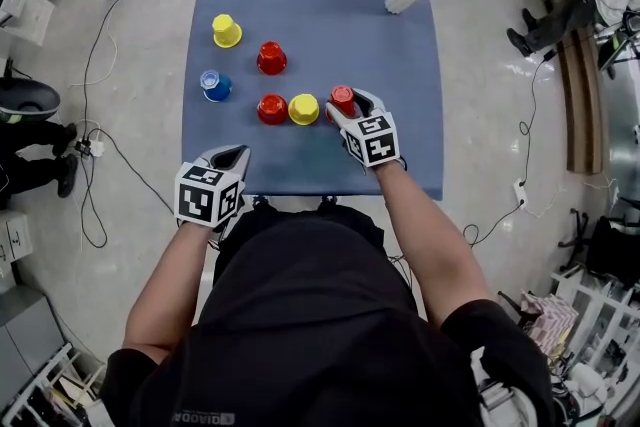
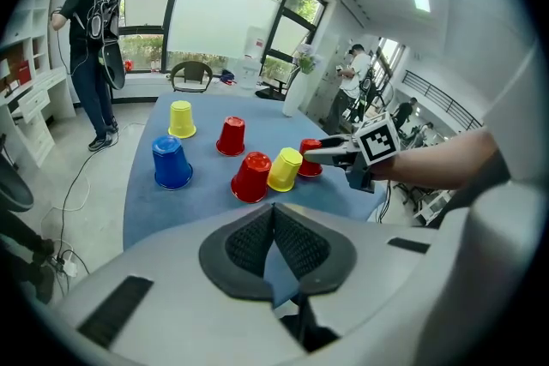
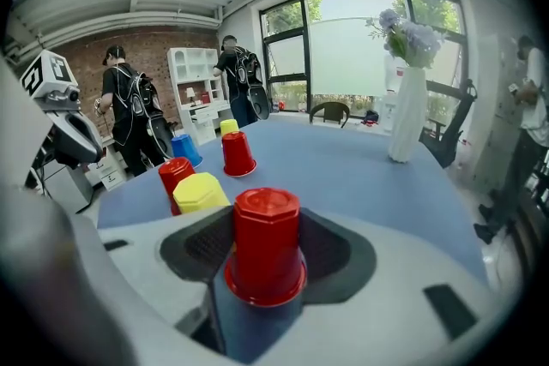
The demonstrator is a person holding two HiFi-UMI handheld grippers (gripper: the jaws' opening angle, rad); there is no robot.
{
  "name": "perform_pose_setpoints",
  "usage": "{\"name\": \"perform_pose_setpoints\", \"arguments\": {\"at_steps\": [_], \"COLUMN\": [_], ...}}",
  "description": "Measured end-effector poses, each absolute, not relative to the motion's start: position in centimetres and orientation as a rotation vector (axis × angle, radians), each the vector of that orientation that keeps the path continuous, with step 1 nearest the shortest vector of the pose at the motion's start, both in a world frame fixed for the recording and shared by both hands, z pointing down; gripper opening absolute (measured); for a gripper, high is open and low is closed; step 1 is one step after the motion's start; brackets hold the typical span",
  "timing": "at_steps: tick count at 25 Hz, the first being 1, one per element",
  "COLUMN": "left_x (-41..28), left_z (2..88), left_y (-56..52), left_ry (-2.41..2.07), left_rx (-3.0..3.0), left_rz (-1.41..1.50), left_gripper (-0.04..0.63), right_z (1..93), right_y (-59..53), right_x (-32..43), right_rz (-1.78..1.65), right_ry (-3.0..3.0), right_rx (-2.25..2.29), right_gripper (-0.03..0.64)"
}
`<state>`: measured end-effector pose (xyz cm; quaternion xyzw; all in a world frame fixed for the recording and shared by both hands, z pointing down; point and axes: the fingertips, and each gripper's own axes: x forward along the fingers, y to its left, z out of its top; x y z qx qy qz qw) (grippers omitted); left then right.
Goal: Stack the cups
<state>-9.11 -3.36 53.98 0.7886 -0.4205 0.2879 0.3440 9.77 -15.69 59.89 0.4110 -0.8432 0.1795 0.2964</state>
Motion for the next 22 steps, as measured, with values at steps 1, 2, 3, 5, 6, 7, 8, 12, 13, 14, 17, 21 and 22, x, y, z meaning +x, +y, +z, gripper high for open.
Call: {"name": "perform_pose_setpoints", "arguments": {"at_steps": [1, 2, 3, 5, 6, 7, 8, 12, 13, 14, 17, 21, 22], "left_x": [-9.0, -8.8, -8.8, -8.8, -8.8, -8.8, -8.8, -8.5, -8.4, -8.4, -8.1, -8.0, -8.0], "left_z": [54.0, 53.9, 53.9, 54.0, 54.0, 54.0, 54.0, 54.2, 54.2, 54.2, 54.2, 54.2, 54.2], "left_y": [-3.4, -3.4, -3.5, -3.6, -3.6, -3.6, -3.6, -3.4, -3.4, -3.4, -3.6, -3.7, -3.7], "left_ry": [-1.089, -1.087, -1.085, -1.082, -1.082, -1.082, -1.081, -1.071, -1.07, -1.07, -1.066, -1.064, -1.064], "left_rx": [2.051, 2.054, 2.056, 2.058, 2.058, 2.058, 2.058, 2.06, 2.061, 2.062, 2.069, 2.07, 2.069], "left_rz": [0.749, 0.749, 0.749, 0.75, 0.751, 0.752, 0.752, 0.754, 0.755, 0.756, 0.755, 0.755, 0.756], "left_gripper": [0.005, 0.005, 0.005, 0.005, 0.005, 0.005, 0.005, 0.005, 0.005, 0.005, 0.005, 0.005, 0.005], "right_z": [59.9, 60.0, 60.0, 60.2, 60.3, 60.4, 60.4, 60.9, 61.1, 61.2, 61.4, 61.4, 61.4], "right_y": [-15.6, -15.5, -15.3, -14.9, -14.7, -14.5, -14.3, -13.5, -13.3, -13.1, -13.1, -13.0, -13.0], "right_x": [9.8, 9.9, 9.9, 10.0, 10.0, 10.1, 10.2, 10.6, 10.6, 10.6, 10.6, 10.6, 10.5], "right_rz": [0.479, 0.479, 0.477, 0.469, 0.465, 0.462, 0.461, 0.466, 0.463, 0.459, 0.454, 0.454, 0.455], "right_ry": [-2.24, -2.237, -2.233, -2.223, -2.218, -2.214, -2.208, -2.176, -2.167, -2.161, -2.155, -2.148, -2.147], "right_rx": [1.097, 1.101, 1.103, 1.1, 1.095, 1.089, 1.085, 1.064, 1.056, 1.05, 1.044, 1.041, 1.041], "right_gripper": [0.236, 0.236, 0.236, 0.236, 0.236, 0.236, 0.236, 0.236, 0.236, 0.236, 0.236, 0.236, 0.236]}}
